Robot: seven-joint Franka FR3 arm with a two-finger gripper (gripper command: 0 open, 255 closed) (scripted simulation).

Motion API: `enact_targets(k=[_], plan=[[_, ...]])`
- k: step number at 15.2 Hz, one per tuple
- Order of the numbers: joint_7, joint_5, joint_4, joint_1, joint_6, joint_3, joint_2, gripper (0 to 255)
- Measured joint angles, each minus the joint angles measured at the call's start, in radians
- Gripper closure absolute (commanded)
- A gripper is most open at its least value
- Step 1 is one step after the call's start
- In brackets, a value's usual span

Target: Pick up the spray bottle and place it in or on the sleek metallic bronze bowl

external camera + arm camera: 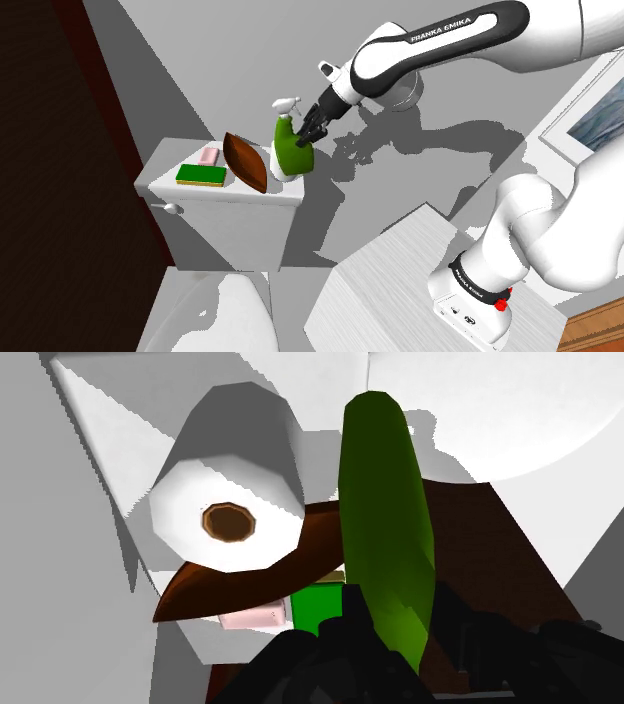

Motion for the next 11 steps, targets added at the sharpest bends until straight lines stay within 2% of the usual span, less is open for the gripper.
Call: enact_targets(k=[5, 7, 11], plan=[[0.065, -0.067, 0.02, -0.019, -0.047, 0.014, -0.039, 255], [0.056, -0.051, 0.076, -0.013, -0.066, 0.006, 0.005, 255], [0.023, 0.027, 0.252, 0.002, -0.109, -0.006, 0.165, 255]])
